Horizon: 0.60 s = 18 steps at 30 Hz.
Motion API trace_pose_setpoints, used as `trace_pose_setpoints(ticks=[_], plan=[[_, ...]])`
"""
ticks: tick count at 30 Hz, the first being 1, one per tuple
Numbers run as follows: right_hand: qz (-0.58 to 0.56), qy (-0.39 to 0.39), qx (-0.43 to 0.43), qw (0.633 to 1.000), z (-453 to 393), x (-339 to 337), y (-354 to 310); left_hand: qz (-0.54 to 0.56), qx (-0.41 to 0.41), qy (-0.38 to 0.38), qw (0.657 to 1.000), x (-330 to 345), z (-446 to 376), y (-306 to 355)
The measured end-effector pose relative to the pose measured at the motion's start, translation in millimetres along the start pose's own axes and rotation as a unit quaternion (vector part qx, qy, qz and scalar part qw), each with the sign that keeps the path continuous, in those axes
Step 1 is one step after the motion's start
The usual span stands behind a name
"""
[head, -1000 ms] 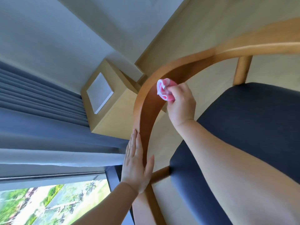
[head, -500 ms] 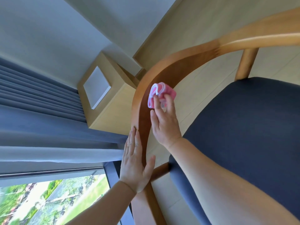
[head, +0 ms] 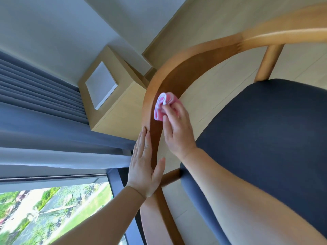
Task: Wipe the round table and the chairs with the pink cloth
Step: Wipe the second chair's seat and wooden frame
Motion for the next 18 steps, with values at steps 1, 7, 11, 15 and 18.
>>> trace_pose_setpoints(ticks=[1, 7, 11, 15, 18], plan=[[-0.008, -0.018, -0.003, 1.0, 13, 5, -2, 0.009, 0.0, 0.006, 1.0, 0, 1, 0], [-0.061, -0.101, 0.012, 0.993, 58, 19, -11, 0.035, -0.017, 0.029, 0.999, -1, 6, -3], [-0.015, -0.05, 0.009, 0.999, 9, -2, -13, 0.059, -0.046, 0.015, 0.997, 3, 17, -11], [0.023, 0.029, 0.02, 0.999, -45, -21, -13, 0.069, -0.049, -0.017, 0.996, 4, 31, -20], [0.03, 0.0, 0.012, 0.999, -36, -18, -16, 0.037, -0.041, -0.033, 0.998, -1, 44, -29]])
Point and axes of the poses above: each hand's wrist, its own z-axis away from the middle knuckle, its own x-axis out of the palm, y = z × x, the point moved 5 cm from there along -z, towards the middle knuckle, and after that the axes turned 6 degrees about -z, right-handed, at the moved point
